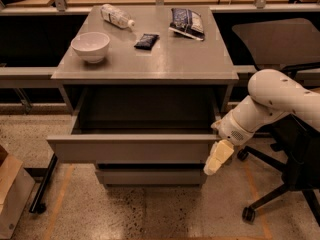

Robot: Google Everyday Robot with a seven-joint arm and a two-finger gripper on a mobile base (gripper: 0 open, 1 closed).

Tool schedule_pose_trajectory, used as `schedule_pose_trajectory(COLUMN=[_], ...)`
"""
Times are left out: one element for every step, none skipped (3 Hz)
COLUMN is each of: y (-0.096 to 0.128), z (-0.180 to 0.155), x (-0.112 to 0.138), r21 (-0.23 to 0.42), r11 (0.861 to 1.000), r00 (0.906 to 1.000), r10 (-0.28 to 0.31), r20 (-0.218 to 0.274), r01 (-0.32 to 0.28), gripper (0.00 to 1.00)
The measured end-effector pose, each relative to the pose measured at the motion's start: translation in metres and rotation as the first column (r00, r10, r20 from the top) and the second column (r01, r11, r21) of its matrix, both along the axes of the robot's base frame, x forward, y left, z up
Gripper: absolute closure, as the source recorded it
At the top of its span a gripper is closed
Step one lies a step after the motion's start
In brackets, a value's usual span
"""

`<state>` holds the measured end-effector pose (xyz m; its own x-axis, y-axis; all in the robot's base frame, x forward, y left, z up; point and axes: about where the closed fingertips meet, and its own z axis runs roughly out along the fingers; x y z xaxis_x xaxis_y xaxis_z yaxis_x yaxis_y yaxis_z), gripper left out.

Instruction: Open top drawer

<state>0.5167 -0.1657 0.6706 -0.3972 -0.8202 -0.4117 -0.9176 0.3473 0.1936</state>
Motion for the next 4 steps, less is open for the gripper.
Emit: schedule_pose_trajectory(y=[0.0,0.0,0.0,0.01], z=[0.001,0.004,0.009,0.022], x=[0.0,0.0,0.0,-0.016], r21=[0.0,0.0,0.0,0.02], r11=[1.0,1.0,1.0,0.997], r00=[1.0,1.0,1.0,0.9975], r10=[0.0,0.0,0.001,0.069], r20=[0.0,0.0,0.0,-0.015], r01=[0.0,0.0,-0.001,-0.069], gripper=[0.24,0.46,0.7,0.94])
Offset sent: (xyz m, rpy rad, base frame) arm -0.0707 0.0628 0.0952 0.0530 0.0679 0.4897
